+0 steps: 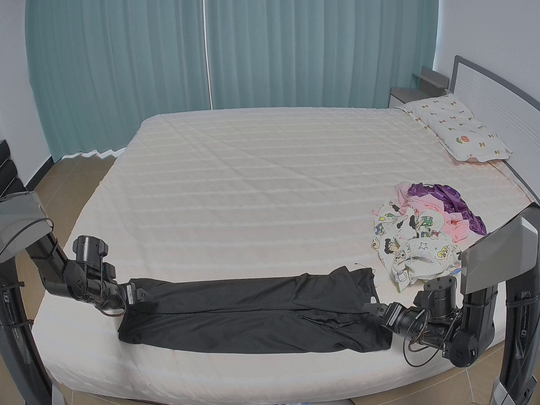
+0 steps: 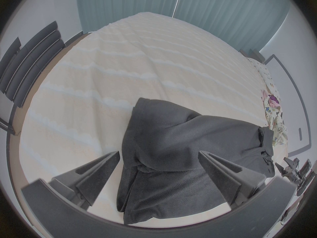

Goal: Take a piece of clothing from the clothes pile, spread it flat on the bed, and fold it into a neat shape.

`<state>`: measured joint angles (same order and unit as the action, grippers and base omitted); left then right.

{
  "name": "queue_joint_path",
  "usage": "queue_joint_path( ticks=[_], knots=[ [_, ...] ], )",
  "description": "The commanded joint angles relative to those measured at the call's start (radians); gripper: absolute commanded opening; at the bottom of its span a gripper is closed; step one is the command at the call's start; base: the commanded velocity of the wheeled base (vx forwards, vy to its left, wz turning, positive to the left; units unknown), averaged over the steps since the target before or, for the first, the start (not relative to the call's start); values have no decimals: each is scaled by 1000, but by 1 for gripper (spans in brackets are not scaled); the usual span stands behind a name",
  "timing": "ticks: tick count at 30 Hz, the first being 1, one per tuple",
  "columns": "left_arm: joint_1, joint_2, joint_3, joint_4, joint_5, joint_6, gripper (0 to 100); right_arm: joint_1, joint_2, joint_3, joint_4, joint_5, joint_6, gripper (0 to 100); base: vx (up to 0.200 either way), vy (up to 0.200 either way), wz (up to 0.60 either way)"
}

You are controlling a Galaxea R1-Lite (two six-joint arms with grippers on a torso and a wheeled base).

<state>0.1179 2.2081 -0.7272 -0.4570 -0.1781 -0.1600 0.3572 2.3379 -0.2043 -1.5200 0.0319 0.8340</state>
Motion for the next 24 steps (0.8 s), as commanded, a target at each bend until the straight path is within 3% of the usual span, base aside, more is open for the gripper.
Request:
queue_joint_path(
  ticks=[1, 14, 19, 24],
  knots=[
    [-15, 42, -6, -2, 0, -1, 100, 0, 0, 0, -2, 0, 0, 100, 0, 0, 0],
    [-17, 28, -14, -2, 20, 0, 100, 0, -2, 0, -2, 0, -1, 100, 0, 0, 0],
    [16, 18, -9, 0, 23, 76, 100, 0, -3, 0, -2, 0, -1, 100, 0, 0, 0],
    [14, 35, -6, -3, 23, 85, 100, 0, -5, 0, -2, 0, 0, 100, 0, 0, 0]
  ],
)
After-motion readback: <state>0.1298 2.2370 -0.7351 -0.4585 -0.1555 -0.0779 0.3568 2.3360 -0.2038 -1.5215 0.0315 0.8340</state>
